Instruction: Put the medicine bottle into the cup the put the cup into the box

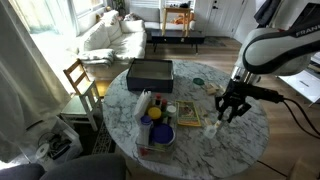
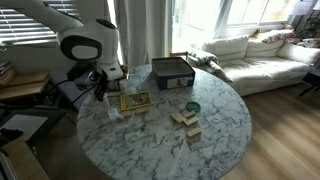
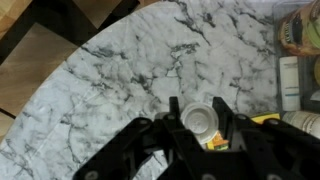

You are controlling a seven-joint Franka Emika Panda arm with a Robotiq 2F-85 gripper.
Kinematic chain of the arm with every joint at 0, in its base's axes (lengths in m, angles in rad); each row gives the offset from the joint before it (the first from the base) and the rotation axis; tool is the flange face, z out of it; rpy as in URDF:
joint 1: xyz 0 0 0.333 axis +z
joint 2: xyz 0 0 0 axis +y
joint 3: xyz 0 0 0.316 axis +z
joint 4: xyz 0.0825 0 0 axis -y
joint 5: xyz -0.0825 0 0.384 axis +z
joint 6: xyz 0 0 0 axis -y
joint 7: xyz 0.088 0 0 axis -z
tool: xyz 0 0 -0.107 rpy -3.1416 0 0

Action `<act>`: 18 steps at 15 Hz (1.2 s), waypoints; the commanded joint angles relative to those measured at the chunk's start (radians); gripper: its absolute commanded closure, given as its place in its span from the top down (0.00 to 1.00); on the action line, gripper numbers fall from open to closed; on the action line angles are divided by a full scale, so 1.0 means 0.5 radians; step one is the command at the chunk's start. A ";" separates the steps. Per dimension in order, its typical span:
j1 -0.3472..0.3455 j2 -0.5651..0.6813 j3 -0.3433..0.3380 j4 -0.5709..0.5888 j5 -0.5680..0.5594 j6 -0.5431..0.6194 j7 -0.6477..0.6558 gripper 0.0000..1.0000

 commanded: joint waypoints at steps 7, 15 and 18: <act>0.011 0.312 -0.009 0.199 0.060 -0.018 -0.060 0.13; 0.004 0.423 -0.019 0.271 0.095 -0.021 -0.055 0.69; -0.018 0.376 -0.035 0.267 0.150 -0.047 -0.059 0.90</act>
